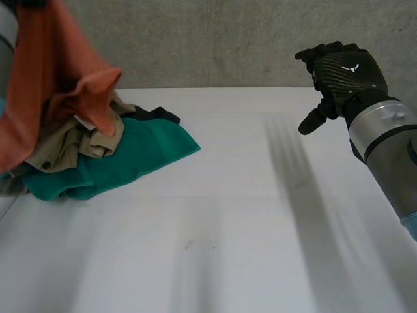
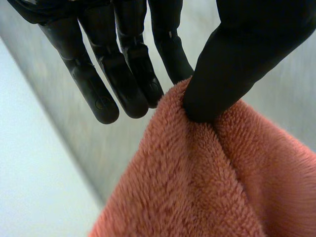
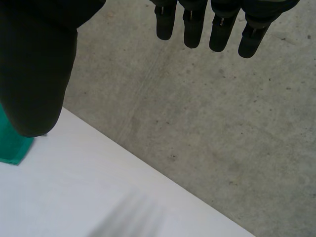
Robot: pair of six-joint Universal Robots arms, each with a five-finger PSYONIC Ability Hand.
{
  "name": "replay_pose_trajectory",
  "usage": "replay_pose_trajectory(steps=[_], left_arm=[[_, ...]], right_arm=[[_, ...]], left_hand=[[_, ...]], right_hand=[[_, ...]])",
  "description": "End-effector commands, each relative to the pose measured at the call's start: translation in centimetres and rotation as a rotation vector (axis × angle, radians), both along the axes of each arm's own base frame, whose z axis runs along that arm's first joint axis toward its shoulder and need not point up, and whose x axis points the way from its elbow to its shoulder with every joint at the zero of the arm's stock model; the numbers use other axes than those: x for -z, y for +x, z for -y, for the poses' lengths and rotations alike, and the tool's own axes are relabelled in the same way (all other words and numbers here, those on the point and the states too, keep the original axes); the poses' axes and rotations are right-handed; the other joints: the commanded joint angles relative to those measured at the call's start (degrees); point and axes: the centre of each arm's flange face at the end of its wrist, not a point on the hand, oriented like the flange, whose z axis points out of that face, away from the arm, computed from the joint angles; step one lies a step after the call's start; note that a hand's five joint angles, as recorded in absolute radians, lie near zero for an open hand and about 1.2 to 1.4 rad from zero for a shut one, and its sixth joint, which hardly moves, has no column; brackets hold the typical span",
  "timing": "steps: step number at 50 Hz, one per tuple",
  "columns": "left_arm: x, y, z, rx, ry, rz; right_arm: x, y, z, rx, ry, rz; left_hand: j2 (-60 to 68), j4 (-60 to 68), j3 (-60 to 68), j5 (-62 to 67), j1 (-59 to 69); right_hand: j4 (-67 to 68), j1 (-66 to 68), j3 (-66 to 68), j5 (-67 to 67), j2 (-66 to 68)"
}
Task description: Fold the laundry.
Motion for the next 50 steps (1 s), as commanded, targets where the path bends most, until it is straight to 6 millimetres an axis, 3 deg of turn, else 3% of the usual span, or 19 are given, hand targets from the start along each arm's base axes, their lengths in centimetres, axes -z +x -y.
replay_pose_trajectory(steps=[1,5,9,11,12,15,16,20,21,22,26,30,34,37,43,46,50], left_arm=[[-5.6,-4.1,-6.9,0.291,-0.075,-0.189],[-5.1,-7.6,-9.5,0.422,-0.037,-0.218],[-0.6,-11.0,-9.5,0.484,0.084,-0.192],[3.3,-12.5,-8.8,0.492,0.188,-0.156],[6.5,-13.3,-8.3,0.486,0.264,-0.118],[11.5,-14.4,-8.3,0.472,0.378,-0.031],[14.4,-15.0,-8.4,0.461,0.434,0.041],[19.5,-16.2,-9.2,0.449,0.517,0.196],[20.1,-16.3,-9.4,0.448,0.528,0.216],[20.3,-16.5,-9.8,0.453,0.532,0.231],[18.3,-16.3,-10.1,0.457,0.500,0.208],[14.7,-15.6,-11.0,0.454,0.435,0.179],[13.8,-14.2,-12.5,0.424,0.446,0.174],[14.6,-13.1,-14.2,0.406,0.497,0.192],[19.5,-11.0,-18.4,0.410,0.657,0.275],[21.6,-10.7,-19.7,0.427,0.697,0.302],[23.8,-11.2,-19.9,0.442,0.695,0.316]], right_arm=[[-0.8,-0.5,0.1,0.013,-0.020,0.007],[-1.3,-1.5,0.7,0.045,-0.033,0.016],[-1.8,-2.2,1.0,0.068,-0.049,0.022],[-2.0,-2.4,1.2,0.078,-0.055,0.022],[-2.2,-2.8,1.5,0.090,-0.060,0.025],[-2.3,-3.3,2.0,0.108,-0.064,0.024],[-2.4,-3.5,2.1,0.113,-0.067,0.025],[-2.5,-3.7,2.4,0.093,-0.065,0.021],[-2.6,-3.6,2.4,0.082,-0.065,0.019],[-2.5,-3.5,2.3,0.058,-0.062,0.013],[-2.2,-3.1,1.9,0.001,-0.035,-0.020],[-1.7,-2.9,1.6,-0.033,0.015,-0.070],[-0.2,-2.7,1.5,-0.054,0.085,-0.158],[1.6,-2.4,0.9,-0.086,0.131,-0.292],[4.8,-2.4,0.8,-0.132,0.182,-0.449],[6.9,-2.3,0.8,-0.156,0.219,-0.488],[9.3,-1.7,1.2,-0.199,0.223,-0.482]], left_hand=[[11.6,11.4,12.0,15.5,13.9],[11.6,11.4,12.0,15.5,13.9],[11.6,11.4,12.0,15.5,13.9],[11.6,11.4,12.0,15.5,13.9],[11.6,11.4,12.0,15.5,13.9],[11.6,11.4,12.0,15.5,13.9],[11.6,11.4,12.0,15.5,13.9],[11.6,11.4,12.0,15.5,13.9],[11.6,11.4,12.0,15.5,13.9],[3.2,3.0,3.5,7.0,5.4],[-45.9,-46.1,-45.6,-42.1,-43.6],[-49.7,-49.9,-49.4,-45.9,-47.5],[-49.4,-49.6,-49.1,-45.6,-47.1],[-49.2,-49.4,-48.9,-45.4,-47.0],[-44.0,-44.2,-43.7,-40.2,-41.8],[-39.5,-39.7,-39.2,-35.7,-37.2],[-38.0,-38.2,-37.6,-34.1,-35.7]], right_hand=[[-2.0,-3.0,-1.9,-2.7,-2.0],[-2.0,-3.0,-1.9,-2.7,-2.0],[-2.0,-3.0,-1.9,-2.7,-2.0],[-2.0,-3.0,-1.9,-2.7,-2.0],[-2.0,-3.0,-1.9,-2.7,-2.0],[-2.0,-3.0,-1.9,-2.7,-2.0],[-2.0,-3.0,-1.9,-2.7,-2.0],[-2.0,-3.0,-1.9,-2.7,-2.0],[-2.0,-3.0,-1.9,-2.7,-2.0],[-2.0,-3.0,-1.9,-2.7,-2.0],[-2.0,-3.0,-1.9,-2.7,-2.0],[-2.0,-3.0,-1.9,-2.7,-2.0],[-2.0,-3.0,-1.9,-2.7,-2.0],[-2.0,-3.0,-1.9,-2.7,-2.0],[-2.0,-3.0,-1.9,-2.7,-2.0],[0.7,-0.3,0.8,0.0,0.8],[5.8,4.8,5.9,5.1,5.8]])
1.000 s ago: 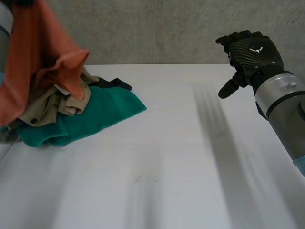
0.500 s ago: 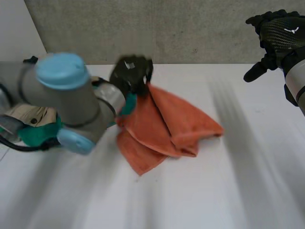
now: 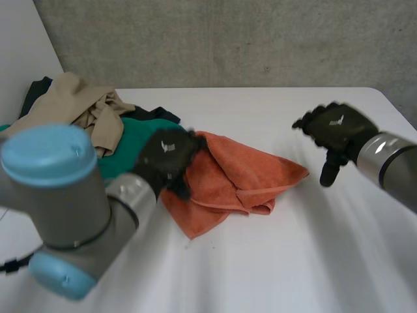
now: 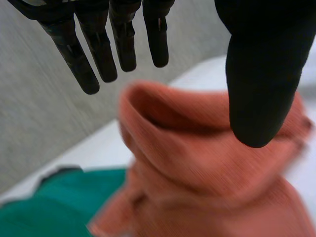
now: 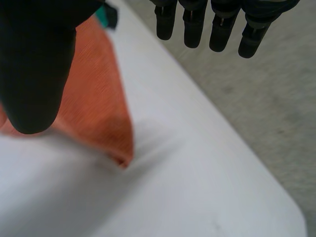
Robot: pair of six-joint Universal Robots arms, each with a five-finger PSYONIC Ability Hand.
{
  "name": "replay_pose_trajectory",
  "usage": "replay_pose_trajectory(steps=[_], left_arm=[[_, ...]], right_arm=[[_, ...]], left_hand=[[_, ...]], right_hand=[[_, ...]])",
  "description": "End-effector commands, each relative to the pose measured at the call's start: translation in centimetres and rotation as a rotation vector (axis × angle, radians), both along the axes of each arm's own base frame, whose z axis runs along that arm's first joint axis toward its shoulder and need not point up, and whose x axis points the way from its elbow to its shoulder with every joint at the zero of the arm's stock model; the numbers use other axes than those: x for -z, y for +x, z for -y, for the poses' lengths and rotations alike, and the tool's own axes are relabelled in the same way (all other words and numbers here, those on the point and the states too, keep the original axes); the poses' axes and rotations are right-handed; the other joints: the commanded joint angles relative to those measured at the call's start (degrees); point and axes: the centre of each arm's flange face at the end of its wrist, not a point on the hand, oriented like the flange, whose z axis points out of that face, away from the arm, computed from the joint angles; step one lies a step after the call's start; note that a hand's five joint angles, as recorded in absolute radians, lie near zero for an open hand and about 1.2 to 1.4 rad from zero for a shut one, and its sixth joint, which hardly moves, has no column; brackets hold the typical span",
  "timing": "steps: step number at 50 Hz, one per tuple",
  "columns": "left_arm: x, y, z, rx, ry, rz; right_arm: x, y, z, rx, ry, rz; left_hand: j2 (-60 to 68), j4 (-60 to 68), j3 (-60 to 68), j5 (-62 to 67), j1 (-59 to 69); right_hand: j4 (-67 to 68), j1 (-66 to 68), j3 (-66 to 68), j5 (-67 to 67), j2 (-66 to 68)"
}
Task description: Fold the laundry.
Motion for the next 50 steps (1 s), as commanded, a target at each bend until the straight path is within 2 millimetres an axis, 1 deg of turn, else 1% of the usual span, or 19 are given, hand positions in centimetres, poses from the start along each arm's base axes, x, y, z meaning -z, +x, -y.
replay_pose_trajectory(steps=[1,4,15,18,19,20,23,25,26,27,29,30,32,33,35,38,43,47,50], left_arm=[[4.9,-0.3,-1.4,0.039,0.042,0.050],[6.7,-0.8,-0.6,0.048,0.025,0.087],[9.6,-3.1,3.6,0.071,-0.104,0.204],[10.0,-3.7,4.3,0.066,-0.113,0.202],[10.1,-3.8,4.4,0.067,-0.114,0.201],[9.8,-4.1,4.5,0.067,-0.125,0.192],[9.0,-4.3,4.8,0.056,-0.143,0.174],[7.0,-4.2,4.8,0.045,-0.179,0.148],[6.1,-4.2,4.8,0.038,-0.194,0.135],[3.5,-4.0,4.8,0.021,-0.239,0.099],[1.3,-3.7,4.5,0.010,-0.271,0.064],[0.3,-3.6,4.4,0.005,-0.283,0.044],[-2.6,-3.1,3.8,-0.004,-0.302,-0.031],[-3.6,-2.9,3.6,-0.009,-0.307,-0.059],[-6.7,-2.2,3.1,-0.020,-0.323,-0.153],[-9.7,-0.4,2.5,-0.046,-0.282,-0.253],[-11.3,1.4,2.6,-0.087,-0.198,-0.330],[-11.2,2.2,3.4,-0.111,-0.120,-0.388],[-10.6,3.1,5.1,-0.148,-0.085,-0.416]], right_arm=[[4.4,0.6,0.5,-0.060,0.035,-0.025],[6.3,1.0,1.3,-0.075,0.011,-0.014],[12.0,3.4,2.8,-0.114,-0.032,-0.003],[12.7,3.7,3.2,-0.104,-0.052,-0.004],[12.6,4.0,3.5,-0.091,-0.076,0.000],[12.5,4.0,3.7,-0.085,-0.087,0.004],[11.8,3.8,4.2,-0.045,-0.127,0.004],[11.4,3.7,4.3,-0.038,-0.138,-0.002],[10.7,3.5,4.4,-0.025,-0.158,-0.002],[10.0,3.4,4.5,-0.019,-0.175,0.004],[8.2,3.2,4.6,-0.012,-0.211,0.018],[5.8,3.1,4.4,-0.010,-0.260,0.037],[3.1,3.0,3.8,-0.014,-0.301,0.051],[0.4,2.7,3.3,-0.008,-0.339,0.065],[-2.1,2.2,3.0,0.001,-0.373,0.075],[-5.9,0.8,2.6,0.032,-0.391,0.081],[-10.1,0.2,1.6,0.042,-0.410,0.098],[-11.1,0.3,1.1,0.048,-0.390,0.132],[-11.1,0.2,1.2,0.058,-0.367,0.157]], left_hand=[[6.3,6.3,6.3,5.9,6.0],[6.0,5.9,6.0,5.6,5.7],[6.5,6.4,6.5,6.1,6.2],[19.7,19.7,19.7,19.3,19.4],[28.6,28.5,28.6,28.2,28.3],[55.6,55.6,55.6,55.3,55.4],[55.9,55.9,55.9,55.5,55.6],[55.9,55.9,55.9,55.5,55.6],[55.9,55.9,55.9,55.5,55.6],[55.9,55.9,55.9,55.5,55.6],[55.9,55.9,55.9,55.5,55.6],[55.9,55.9,55.9,55.5,55.6],[55.9,55.9,55.9,55.5,55.6],[55.9,55.9,55.9,55.5,55.6],[55.9,55.9,55.9,55.5,55.6],[55.9,55.9,55.9,55.5,55.6],[55.9,55.9,55.9,55.5,55.6],[55.9,55.9,55.9,55.5,55.6],[55.9,55.9,55.9,55.5,55.6]], right_hand=[[6.6,5.8,6.7,6.0,6.6],[7.5,6.6,7.6,6.9,7.5],[17.2,16.3,17.3,16.6,17.2],[35.7,34.8,35.7,35.0,35.6],[60.2,59.3,60.3,59.6,60.2],[67.7,66.9,67.8,67.1,67.7],[67.8,66.9,67.9,67.2,67.8],[67.8,66.9,67.9,67.2,67.8],[67.8,66.9,67.9,67.2,67.8],[67.8,66.9,67.9,67.2,67.8],[67.8,66.9,67.9,67.2,67.8],[67.8,66.9,67.9,67.2,67.8],[67.8,66.9,67.9,67.2,67.8],[67.8,66.9,67.9,67.2,67.8],[67.8,66.9,67.9,67.2,67.8],[67.8,66.9,67.9,67.2,67.8],[67.8,66.9,67.9,67.2,67.8],[67.8,66.9,67.9,67.2,67.8],[67.8,66.9,67.9,67.2,67.8]])
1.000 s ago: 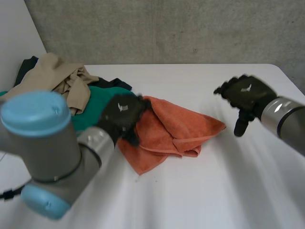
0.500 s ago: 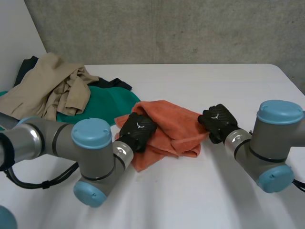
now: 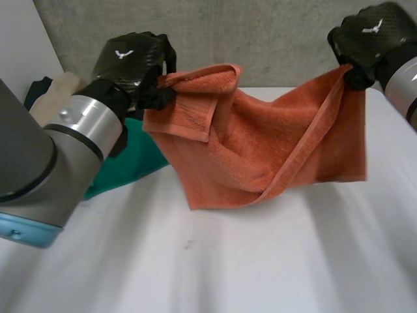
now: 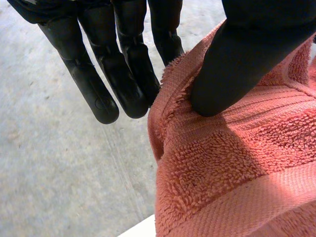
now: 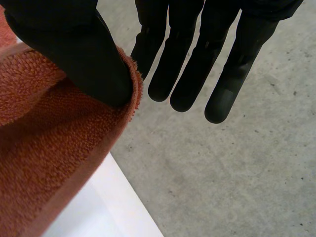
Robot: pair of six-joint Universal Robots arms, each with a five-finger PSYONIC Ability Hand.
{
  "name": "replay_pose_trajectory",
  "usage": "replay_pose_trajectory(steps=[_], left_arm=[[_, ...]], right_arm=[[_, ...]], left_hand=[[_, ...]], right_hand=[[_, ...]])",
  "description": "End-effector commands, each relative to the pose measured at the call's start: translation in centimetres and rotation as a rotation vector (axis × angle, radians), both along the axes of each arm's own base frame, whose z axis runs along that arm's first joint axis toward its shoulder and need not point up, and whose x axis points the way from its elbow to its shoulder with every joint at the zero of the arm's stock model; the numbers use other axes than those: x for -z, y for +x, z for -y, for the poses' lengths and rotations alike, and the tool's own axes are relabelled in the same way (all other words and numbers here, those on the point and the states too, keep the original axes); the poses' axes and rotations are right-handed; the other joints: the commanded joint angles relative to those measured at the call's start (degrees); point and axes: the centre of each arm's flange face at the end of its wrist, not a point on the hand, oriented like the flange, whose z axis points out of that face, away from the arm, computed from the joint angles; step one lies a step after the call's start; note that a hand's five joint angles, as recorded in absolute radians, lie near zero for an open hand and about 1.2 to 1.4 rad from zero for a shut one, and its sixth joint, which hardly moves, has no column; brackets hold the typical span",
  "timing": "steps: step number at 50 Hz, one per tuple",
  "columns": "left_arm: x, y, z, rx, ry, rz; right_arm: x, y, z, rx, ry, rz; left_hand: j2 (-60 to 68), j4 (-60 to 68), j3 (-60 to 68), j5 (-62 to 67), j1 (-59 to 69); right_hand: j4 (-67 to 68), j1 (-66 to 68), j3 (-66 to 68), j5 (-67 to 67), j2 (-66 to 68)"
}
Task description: Fold the laundry.
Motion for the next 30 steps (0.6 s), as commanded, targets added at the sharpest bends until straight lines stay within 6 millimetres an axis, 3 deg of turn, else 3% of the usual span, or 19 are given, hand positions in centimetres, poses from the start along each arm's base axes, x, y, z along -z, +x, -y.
replay_pose_trajectory(steps=[1,3,5,7,13,17,18,19,22,25,28,30], left_arm=[[1.9,1.8,3.6,-0.052,0.126,-0.068],[4.1,1.8,5.1,-0.068,0.177,-0.051],[6.7,1.5,7.2,-0.088,0.227,-0.026],[8.0,1.0,8.3,-0.090,0.247,-0.017],[13.5,-0.4,12.9,-0.099,0.291,0.012],[14.6,-0.5,15.8,-0.120,0.243,-0.007],[14.6,-0.4,16.4,-0.124,0.227,-0.012],[14.6,-0.5,16.9,-0.124,0.203,-0.019],[14.5,-0.8,16.8,-0.117,0.185,-0.009],[14.4,-1.0,15.3,-0.106,0.201,0.020],[11.3,-0.3,12.4,-0.097,0.172,0.048],[10.4,0.1,10.9,-0.095,0.167,0.063]], right_arm=[[-0.5,0.0,-0.1,0.004,0.048,0.054],[0.0,0.1,0.2,0.004,0.072,0.064],[2.2,0.4,1.2,0.004,0.144,0.076],[5.0,0.9,2.4,0.006,0.227,0.089],[9.9,2.5,3.7,0.036,0.344,0.114],[11.9,3.4,5.0,0.111,0.302,0.124],[12.2,3.6,5.2,0.127,0.285,0.129],[12.4,3.6,5.3,0.134,0.280,0.131],[13.1,3.6,5.5,0.151,0.278,0.132],[13.5,3.8,5.0,0.144,0.292,0.124],[13.7,3.9,4.6,0.139,0.301,0.115],[13.9,3.8,4.5,0.143,0.309,0.111]], left_hand=[[11.7,11.4,12.0,15.0,14.7],[11.7,11.4,12.0,15.0,14.7],[11.7,11.4,12.0,15.0,14.7],[11.7,11.4,12.0,15.0,14.7],[11.7,11.4,12.0,15.0,14.7],[11.7,11.4,12.0,15.0,14.7],[7.7,7.4,8.0,11.0,10.7],[-13.5,-13.7,-13.2,-10.2,-10.5],[-52.7,-53.0,-52.4,-49.4,-49.7],[-54.9,-55.2,-54.6,-51.6,-51.9],[-51.9,-52.2,-51.6,-48.6,-48.9],[-51.7,-52.0,-51.4,-48.4,-48.7]], right_hand=[[11.5,15.3,12.0,13.5,12.5],[11.5,15.3,12.0,13.5,12.5],[11.5,15.3,12.0,13.5,12.5],[11.5,15.3,12.0,13.5,12.5],[11.5,15.3,12.0,13.5,12.5],[11.5,15.3,12.0,13.5,12.5],[11.5,15.3,12.0,13.5,12.5],[11.5,15.3,12.0,13.5,12.5],[11.5,15.3,12.0,13.5,12.5],[11.5,15.3,12.0,13.5,12.5],[11.5,15.3,12.0,13.5,12.5],[11.5,15.3,12.0,13.5,12.5]])
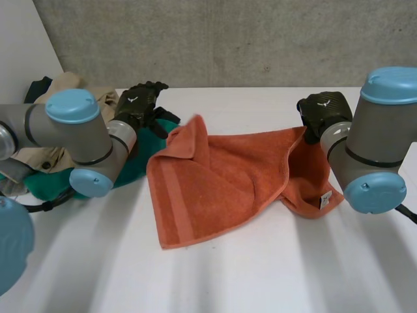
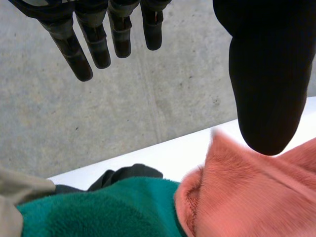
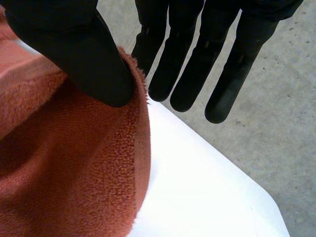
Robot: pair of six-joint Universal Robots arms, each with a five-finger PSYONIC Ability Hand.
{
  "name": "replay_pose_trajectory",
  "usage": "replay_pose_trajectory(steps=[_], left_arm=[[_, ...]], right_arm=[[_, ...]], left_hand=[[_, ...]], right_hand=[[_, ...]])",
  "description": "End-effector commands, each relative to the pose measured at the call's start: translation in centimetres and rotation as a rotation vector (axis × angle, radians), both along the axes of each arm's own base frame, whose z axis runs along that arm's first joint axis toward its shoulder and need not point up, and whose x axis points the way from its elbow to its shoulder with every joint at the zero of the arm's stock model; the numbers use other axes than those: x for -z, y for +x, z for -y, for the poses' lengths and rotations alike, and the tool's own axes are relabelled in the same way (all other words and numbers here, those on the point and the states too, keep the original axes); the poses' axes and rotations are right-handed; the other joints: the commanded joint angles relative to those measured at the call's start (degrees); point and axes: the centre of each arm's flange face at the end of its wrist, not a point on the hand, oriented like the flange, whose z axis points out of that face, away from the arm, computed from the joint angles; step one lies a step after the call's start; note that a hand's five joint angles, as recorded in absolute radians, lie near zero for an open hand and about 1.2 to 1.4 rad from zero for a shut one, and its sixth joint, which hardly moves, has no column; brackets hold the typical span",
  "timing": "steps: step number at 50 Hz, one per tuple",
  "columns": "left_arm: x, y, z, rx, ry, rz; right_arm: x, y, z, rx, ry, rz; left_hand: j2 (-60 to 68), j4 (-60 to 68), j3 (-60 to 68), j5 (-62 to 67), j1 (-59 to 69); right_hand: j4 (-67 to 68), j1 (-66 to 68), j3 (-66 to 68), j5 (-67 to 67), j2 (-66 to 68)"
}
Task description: Fold the laundry.
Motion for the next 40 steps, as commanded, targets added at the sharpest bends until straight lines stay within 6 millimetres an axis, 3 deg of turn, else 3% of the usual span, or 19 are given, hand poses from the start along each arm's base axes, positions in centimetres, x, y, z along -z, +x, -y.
replay_pose_trajectory(steps=[1,7,8,12,15,22,40], left_arm=[[-4.4,1.5,-6.6,0.027,-0.022,0.078],[-4.2,2.2,-13.3,0.090,0.006,0.185],[-3.3,2.2,-15.6,0.126,0.023,0.235],[0.5,2.2,-20.0,0.218,0.078,0.380],[3.0,1.8,-21.7,0.274,0.073,0.459],[6.6,0.6,-21.4,0.296,0.019,0.544],[7.6,-0.7,-18.8,0.286,-0.006,0.558]], right_arm=[[0.5,-0.1,-0.8,-0.007,0.023,-0.015],[1.2,-0.5,-1.6,-0.010,0.056,-0.029],[1.3,-0.6,-1.7,-0.010,0.061,-0.031],[1.7,-1.1,-2.2,-0.009,0.083,-0.041],[2.3,-1.2,-2.7,-0.021,0.102,-0.046],[3.4,-1.2,-3.7,-0.048,0.141,-0.057],[5.1,-1.5,-4.5,-0.055,0.159,-0.084]], left_hand=[[2.2,2.6,2.2,2.8,3.5],[6.0,6.5,6.1,6.7,7.4],[7.9,8.3,7.9,8.5,9.3],[8.6,9.0,8.6,9.2,9.9],[8.2,8.7,8.3,8.9,9.6],[8.9,9.4,9.0,9.6,10.3],[20.2,20.6,20.2,20.8,21.6]], right_hand=[[11.4,15.3,11.9,13.5,12.5],[11.4,15.3,11.9,13.5,12.5],[11.4,15.3,11.9,13.5,12.5],[11.4,15.3,11.9,13.5,12.5],[11.4,15.3,11.9,13.5,12.5],[11.4,15.3,11.9,13.5,12.5],[11.4,15.3,11.9,13.5,12.5]])
